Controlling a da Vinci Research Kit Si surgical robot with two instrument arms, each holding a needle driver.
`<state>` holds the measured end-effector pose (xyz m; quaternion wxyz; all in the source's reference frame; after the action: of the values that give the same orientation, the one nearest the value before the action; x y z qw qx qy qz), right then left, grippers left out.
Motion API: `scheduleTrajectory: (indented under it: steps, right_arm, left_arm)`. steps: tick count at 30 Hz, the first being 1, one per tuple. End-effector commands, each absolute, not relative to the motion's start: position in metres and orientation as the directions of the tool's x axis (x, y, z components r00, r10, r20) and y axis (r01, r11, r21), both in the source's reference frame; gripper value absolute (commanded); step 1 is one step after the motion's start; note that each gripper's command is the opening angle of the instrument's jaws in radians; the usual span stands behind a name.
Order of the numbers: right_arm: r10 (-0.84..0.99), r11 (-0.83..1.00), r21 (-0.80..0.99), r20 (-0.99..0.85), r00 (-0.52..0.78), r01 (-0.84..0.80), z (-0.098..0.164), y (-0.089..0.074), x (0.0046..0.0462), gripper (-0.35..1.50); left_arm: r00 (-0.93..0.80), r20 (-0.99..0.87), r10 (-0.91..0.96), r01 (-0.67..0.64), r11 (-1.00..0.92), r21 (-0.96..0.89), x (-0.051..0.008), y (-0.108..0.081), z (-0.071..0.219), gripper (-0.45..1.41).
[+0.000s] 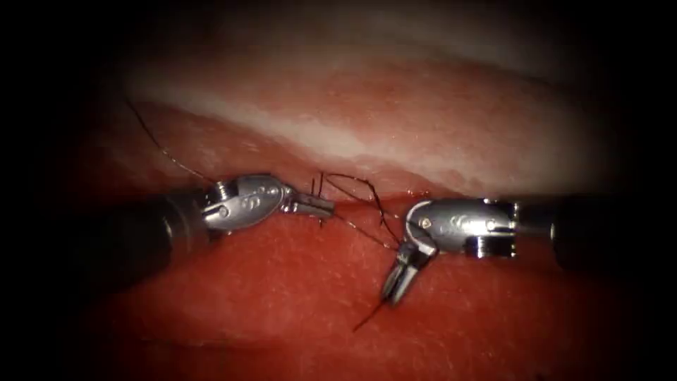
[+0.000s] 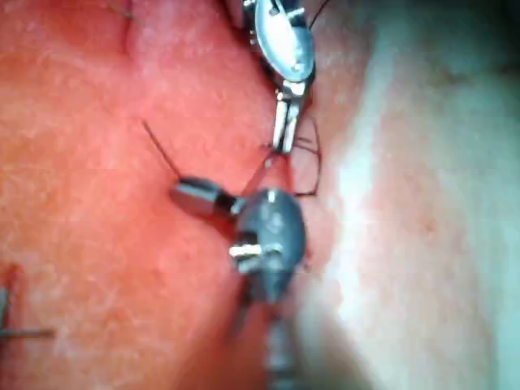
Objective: Wound Closure
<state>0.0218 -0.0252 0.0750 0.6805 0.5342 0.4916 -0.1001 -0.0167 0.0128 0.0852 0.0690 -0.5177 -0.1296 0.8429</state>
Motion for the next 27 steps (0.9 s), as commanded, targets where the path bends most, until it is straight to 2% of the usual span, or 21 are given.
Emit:
scheduleTrajectory:
  steps: [1,3,8,12,27]
  right_arm:
    - [0.458,0.416,0.671,-0.738,0.496,0.614,0.075,-0.024,0.0228,-0.35]
    - [0.581,0.382,0.773,-0.627,0.519,0.506,0.075,-0.022,0.0226,-0.35]
    - [0.756,0.290,0.899,-0.426,0.497,0.329,0.075,-0.019,0.0221,-0.35]
    - [0.842,0.218,0.942,-0.314,0.439,0.256,0.075,-0.017,0.0216,-0.35]
    - [0.942,0.124,0.983,-0.074,0.329,-0.133,0.079,-0.015,0.0216,-0.35]
  left_arm:
    - [-0.454,-0.856,0.247,0.020,-0.958,-0.287,-0.0171,0.013,0.086,-0.45]
    - [-0.460,-0.855,0.239,0.027,-0.959,-0.283,-0.0167,0.011,0.085,-0.45]
    - [-0.461,-0.856,0.234,0.031,-0.960,-0.279,-0.0163,0.010,0.084,-0.45]
    - [-0.463,-0.856,0.230,0.032,-0.961,-0.275,-0.0163,0.009,0.083,-0.45]
    - [-0.455,-0.869,0.196,0.074,-0.964,-0.257,-0.0156,0.002,0.079,-0.45]
